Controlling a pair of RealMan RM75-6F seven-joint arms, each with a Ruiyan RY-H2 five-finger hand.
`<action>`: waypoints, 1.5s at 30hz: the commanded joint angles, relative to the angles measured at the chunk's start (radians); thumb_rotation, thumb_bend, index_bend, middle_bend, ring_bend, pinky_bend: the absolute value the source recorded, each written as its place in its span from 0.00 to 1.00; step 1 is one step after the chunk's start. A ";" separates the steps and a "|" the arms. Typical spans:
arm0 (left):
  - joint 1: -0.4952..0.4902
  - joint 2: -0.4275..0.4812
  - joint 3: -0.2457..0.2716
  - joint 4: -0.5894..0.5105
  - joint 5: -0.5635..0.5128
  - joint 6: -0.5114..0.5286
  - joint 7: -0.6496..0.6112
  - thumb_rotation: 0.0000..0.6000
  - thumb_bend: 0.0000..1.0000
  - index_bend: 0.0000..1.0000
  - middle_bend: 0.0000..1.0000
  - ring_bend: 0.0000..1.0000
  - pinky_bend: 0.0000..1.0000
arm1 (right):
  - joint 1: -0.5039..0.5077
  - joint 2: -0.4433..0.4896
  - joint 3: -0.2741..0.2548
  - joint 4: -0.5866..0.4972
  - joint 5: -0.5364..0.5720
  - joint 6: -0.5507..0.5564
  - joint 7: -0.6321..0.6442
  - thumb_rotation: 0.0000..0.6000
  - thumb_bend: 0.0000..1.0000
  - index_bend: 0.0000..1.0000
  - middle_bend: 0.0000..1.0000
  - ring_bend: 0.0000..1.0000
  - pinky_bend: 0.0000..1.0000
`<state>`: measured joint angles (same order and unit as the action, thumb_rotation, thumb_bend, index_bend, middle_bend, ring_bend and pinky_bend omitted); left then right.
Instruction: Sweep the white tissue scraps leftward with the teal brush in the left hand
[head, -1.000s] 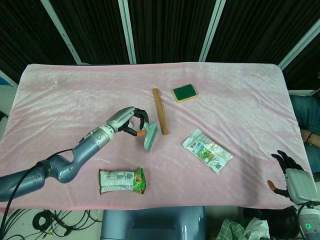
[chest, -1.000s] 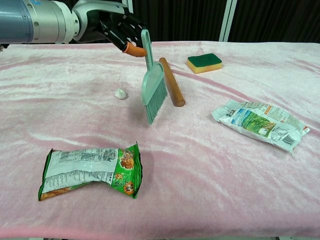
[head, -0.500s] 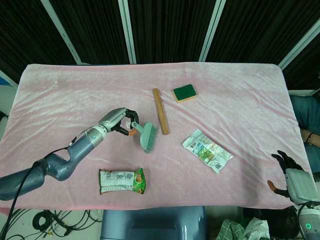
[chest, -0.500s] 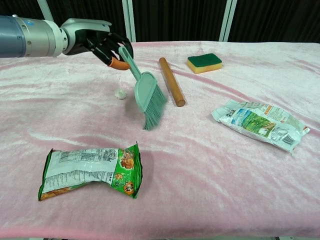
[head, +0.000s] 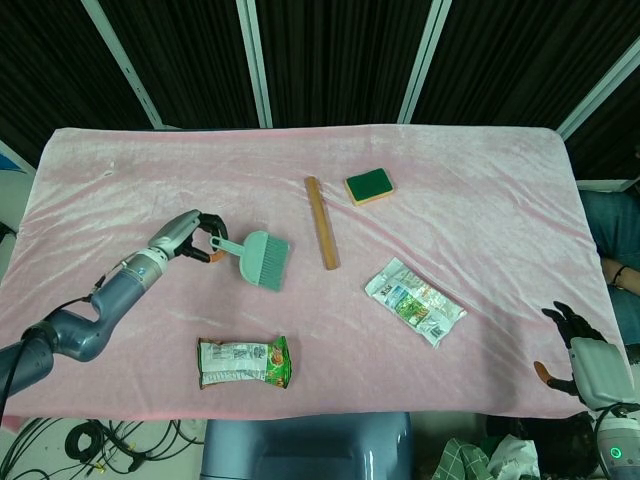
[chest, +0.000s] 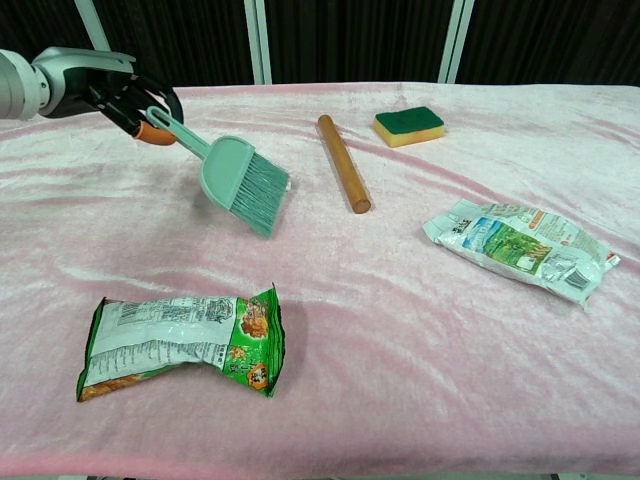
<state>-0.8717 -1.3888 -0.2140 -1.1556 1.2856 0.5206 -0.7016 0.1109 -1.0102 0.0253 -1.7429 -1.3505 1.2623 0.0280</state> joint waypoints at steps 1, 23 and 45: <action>0.011 0.011 0.009 0.013 0.016 0.004 -0.015 1.00 0.55 0.78 0.63 0.25 0.27 | 0.000 0.000 0.000 0.000 0.000 0.000 0.000 1.00 0.22 0.17 0.07 0.14 0.26; 0.030 0.118 -0.061 -0.138 0.044 0.170 -0.002 1.00 0.55 0.78 0.63 0.25 0.27 | 0.001 -0.001 0.000 0.002 -0.002 0.001 -0.003 1.00 0.22 0.17 0.07 0.14 0.26; 0.097 0.334 0.040 -0.328 -0.182 0.210 0.603 1.00 0.55 0.78 0.62 0.25 0.28 | -0.001 -0.003 0.001 0.001 -0.001 0.006 -0.012 1.00 0.22 0.17 0.07 0.14 0.26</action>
<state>-0.7838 -1.0727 -0.1944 -1.4658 1.1362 0.7343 -0.1385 0.1099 -1.0135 0.0259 -1.7420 -1.3512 1.2686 0.0161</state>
